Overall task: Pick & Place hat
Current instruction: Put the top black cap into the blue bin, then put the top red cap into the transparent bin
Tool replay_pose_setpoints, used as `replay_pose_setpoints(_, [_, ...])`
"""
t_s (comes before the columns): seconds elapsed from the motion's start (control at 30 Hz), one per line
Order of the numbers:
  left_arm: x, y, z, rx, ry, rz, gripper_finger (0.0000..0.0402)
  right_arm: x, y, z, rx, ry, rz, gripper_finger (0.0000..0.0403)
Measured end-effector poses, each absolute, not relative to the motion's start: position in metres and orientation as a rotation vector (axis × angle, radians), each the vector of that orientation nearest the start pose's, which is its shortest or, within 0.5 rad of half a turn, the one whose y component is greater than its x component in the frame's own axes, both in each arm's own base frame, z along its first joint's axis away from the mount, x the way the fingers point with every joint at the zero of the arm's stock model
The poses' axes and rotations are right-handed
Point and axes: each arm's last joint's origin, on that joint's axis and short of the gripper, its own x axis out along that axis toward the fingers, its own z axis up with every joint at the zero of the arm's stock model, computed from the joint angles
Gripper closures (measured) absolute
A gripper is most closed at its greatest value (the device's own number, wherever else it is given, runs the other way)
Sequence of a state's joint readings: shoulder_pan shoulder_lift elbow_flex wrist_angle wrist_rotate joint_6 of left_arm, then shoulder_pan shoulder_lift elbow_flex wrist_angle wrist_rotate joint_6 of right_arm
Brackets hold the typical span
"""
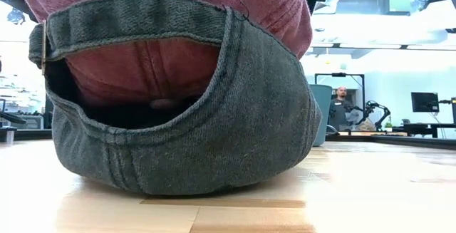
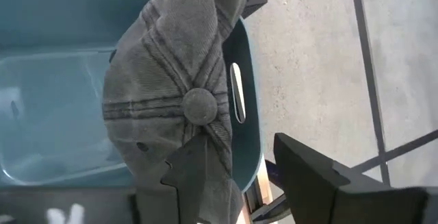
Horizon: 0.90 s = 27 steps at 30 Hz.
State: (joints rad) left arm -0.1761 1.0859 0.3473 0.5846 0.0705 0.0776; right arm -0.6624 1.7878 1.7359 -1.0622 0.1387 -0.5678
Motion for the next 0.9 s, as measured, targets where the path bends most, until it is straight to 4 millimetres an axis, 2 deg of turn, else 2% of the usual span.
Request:
replay_pose_setpoints(0.3, [0.21,-0.039,0.202,0.085,0.144,-0.252,0.0271,0.287,-0.229,0.322,-0.193,1.264,-0.372,0.0185])
replay_pose_setpoints(0.57, [0.21,-0.039,0.202,0.085,0.145,-0.252,0.0271,0.284,-0.229,0.324,-0.252,1.302,-0.418,0.0175])
replay_pose_setpoints(0.7, [0.21,-0.039,0.202,0.085,0.144,-0.252,0.0271,0.28,-0.226,0.334,-0.273,1.27,-0.433,0.0175])
replay_pose_setpoints(0.9, [0.21,-0.039,0.202,0.085,0.144,-0.252,0.0271,0.267,-0.215,0.361,-0.291,1.177,-0.475,0.0175])
